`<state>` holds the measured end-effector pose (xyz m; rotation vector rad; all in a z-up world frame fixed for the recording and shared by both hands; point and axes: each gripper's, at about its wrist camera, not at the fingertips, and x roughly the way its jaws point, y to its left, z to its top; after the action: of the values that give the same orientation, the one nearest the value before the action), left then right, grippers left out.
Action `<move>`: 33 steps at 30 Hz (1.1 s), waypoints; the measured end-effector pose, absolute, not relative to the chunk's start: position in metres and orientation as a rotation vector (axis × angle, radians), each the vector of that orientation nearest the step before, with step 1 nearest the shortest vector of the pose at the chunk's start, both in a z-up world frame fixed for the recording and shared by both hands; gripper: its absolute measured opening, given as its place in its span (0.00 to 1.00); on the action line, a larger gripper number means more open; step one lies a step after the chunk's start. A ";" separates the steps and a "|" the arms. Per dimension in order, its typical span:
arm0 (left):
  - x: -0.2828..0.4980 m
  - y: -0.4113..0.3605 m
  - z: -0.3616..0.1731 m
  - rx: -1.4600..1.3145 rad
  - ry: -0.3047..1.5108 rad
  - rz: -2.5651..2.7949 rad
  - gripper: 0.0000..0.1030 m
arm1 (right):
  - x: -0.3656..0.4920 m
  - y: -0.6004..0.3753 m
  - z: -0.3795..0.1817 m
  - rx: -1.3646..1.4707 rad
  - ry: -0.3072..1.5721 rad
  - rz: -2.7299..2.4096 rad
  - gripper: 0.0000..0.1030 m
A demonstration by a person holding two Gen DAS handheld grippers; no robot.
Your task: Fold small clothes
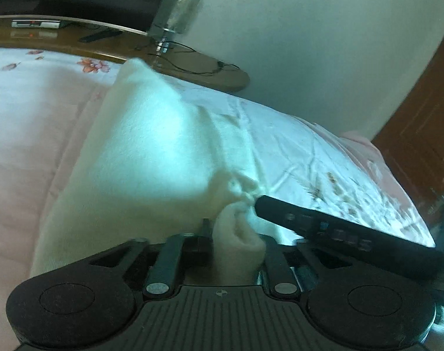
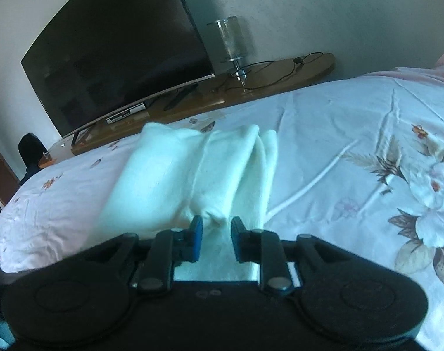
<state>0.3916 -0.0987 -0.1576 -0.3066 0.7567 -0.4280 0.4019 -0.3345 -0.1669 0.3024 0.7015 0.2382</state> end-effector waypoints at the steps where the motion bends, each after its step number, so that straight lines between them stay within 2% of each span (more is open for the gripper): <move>1: 0.382 -0.095 -0.152 -0.305 0.762 -0.429 0.47 | 0.403 -0.337 -0.167 0.305 0.704 0.235 0.25; 2: 0.376 -0.091 -0.146 -0.304 0.756 -0.428 0.70 | 0.403 -0.338 -0.165 0.312 0.706 0.228 0.25; 3: 0.369 -0.088 -0.139 -0.300 0.740 -0.435 0.79 | 0.402 -0.340 -0.163 0.330 0.705 0.223 0.26; 4: 0.362 -0.084 -0.131 -0.287 0.729 -0.435 0.84 | 0.401 -0.343 -0.162 0.348 0.705 0.224 0.27; 10: 0.373 -0.042 -0.103 -0.280 0.638 -0.348 0.84 | 0.407 -0.345 -0.162 0.406 0.740 0.260 0.34; 15: 0.417 -0.016 -0.120 -0.242 0.648 -0.225 0.84 | 0.421 -0.335 -0.175 0.450 0.774 0.275 0.40; 20: 0.455 -0.032 -0.157 -0.221 0.721 -0.184 0.84 | 0.437 -0.327 -0.188 0.486 0.794 0.283 0.41; 22: 0.461 -0.036 -0.171 -0.242 0.758 -0.190 0.84 | 0.441 -0.326 -0.190 0.509 0.782 0.291 0.36; 23: 0.460 -0.038 -0.174 -0.250 0.765 -0.197 0.84 | 0.442 -0.324 -0.191 0.516 0.775 0.298 0.30; 24: 0.459 -0.040 -0.175 -0.251 0.760 -0.195 0.84 | 0.443 -0.321 -0.190 0.515 0.769 0.308 0.19; 30: 0.451 -0.052 -0.151 -0.218 0.674 -0.232 0.84 | 0.431 -0.317 -0.158 0.359 0.673 0.312 0.15; 33: 0.457 -0.061 -0.157 -0.195 0.711 -0.236 0.84 | 0.433 -0.331 -0.154 0.312 0.722 0.294 0.15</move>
<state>0.4567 -0.0605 -0.1572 -0.1946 0.7115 -0.2358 0.4334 -0.3315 -0.1544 0.3119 0.7219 0.2945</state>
